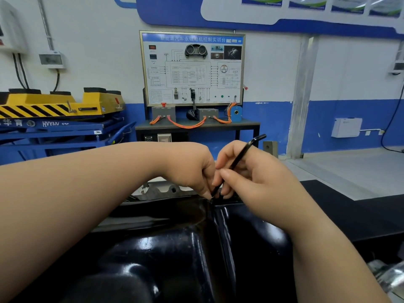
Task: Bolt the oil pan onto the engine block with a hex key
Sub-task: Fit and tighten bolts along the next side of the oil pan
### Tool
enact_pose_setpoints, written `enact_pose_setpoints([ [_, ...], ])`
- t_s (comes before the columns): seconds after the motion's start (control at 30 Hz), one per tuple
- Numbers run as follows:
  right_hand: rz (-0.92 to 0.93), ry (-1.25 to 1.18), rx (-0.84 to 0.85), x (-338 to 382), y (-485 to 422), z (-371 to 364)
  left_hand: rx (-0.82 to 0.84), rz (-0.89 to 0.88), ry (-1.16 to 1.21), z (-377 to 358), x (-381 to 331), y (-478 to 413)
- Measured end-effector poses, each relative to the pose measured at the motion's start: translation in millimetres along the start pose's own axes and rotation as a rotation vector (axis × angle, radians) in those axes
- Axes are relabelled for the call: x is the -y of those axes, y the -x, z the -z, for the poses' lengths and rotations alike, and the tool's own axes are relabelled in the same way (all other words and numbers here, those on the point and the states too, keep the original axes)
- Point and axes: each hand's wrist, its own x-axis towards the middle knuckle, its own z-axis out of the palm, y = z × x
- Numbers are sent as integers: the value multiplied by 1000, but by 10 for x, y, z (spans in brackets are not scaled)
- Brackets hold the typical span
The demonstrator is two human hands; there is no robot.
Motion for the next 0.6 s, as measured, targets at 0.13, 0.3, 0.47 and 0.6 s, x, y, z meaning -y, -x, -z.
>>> enact_pose_setpoints([
  [0.13,20,10,15,-9,0,4,19,25,68,-12,63,8],
  [0.3,31,13,-28,-22,-5,-12,30,39,117,-17,78,20],
  [0.47,9,-36,-93,-33,-23,-38,5,25,145,14,33,47],
  [0.6,3,-54,-119,-24,-39,-62,-38,12,115,36,-8,72],
])
